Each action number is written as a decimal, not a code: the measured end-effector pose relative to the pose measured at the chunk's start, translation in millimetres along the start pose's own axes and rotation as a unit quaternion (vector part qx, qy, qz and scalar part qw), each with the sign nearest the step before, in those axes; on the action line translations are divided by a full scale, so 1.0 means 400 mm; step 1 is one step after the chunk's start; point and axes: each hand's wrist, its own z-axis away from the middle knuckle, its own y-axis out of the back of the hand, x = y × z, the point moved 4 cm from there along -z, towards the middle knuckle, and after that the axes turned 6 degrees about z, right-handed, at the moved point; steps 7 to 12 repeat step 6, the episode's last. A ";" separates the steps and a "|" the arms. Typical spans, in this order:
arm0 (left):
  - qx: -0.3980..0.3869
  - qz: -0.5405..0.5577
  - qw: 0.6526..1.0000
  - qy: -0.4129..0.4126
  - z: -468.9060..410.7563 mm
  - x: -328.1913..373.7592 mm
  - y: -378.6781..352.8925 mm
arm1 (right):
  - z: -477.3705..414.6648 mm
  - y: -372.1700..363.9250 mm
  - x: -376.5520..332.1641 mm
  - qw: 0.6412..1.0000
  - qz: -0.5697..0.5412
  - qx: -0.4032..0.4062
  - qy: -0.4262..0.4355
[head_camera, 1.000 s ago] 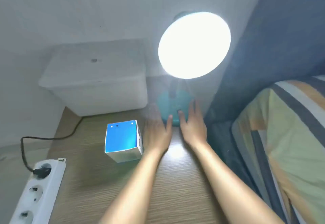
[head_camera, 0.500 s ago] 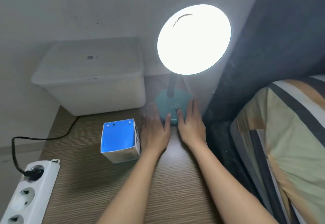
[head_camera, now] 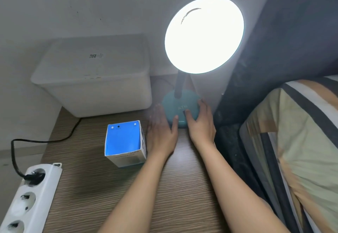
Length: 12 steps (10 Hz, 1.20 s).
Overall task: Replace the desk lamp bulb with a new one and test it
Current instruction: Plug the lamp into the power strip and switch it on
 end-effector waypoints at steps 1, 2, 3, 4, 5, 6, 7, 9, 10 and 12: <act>0.000 0.002 1.000 0.001 0.000 0.000 -0.001 | -0.005 -0.001 -0.001 0.999 -0.022 0.024 -0.013; 0.015 -0.014 1.000 -0.002 0.000 0.005 0.000 | -0.010 0.000 -0.005 0.998 -0.035 0.050 -0.018; 0.022 -0.004 1.000 -0.007 0.004 0.007 0.001 | -0.009 -0.001 -0.005 0.997 -0.043 0.059 -0.017; 0.016 -0.003 1.000 0.004 0.004 0.010 0.008 | -0.001 -0.007 -0.005 0.999 -0.013 0.047 -0.001; 0.000 0.003 1.000 0.013 0.022 0.018 0.017 | 0.024 -0.001 -0.012 1.000 -0.008 0.025 0.008; -0.010 0.011 1.000 0.008 0.081 0.030 0.030 | 0.108 0.018 -0.010 0.999 -0.006 0.015 0.041; -0.010 0.011 1.000 0.008 0.081 0.030 0.030 | 0.108 0.018 -0.010 0.999 -0.006 0.015 0.041; -0.010 0.011 1.000 0.008 0.081 0.030 0.030 | 0.108 0.018 -0.010 0.999 -0.006 0.015 0.041; -0.010 0.011 1.000 0.008 0.081 0.030 0.030 | 0.108 0.018 -0.010 0.999 -0.006 0.015 0.041; -0.010 0.011 1.000 0.008 0.081 0.030 0.030 | 0.108 0.018 -0.010 0.999 -0.006 0.015 0.041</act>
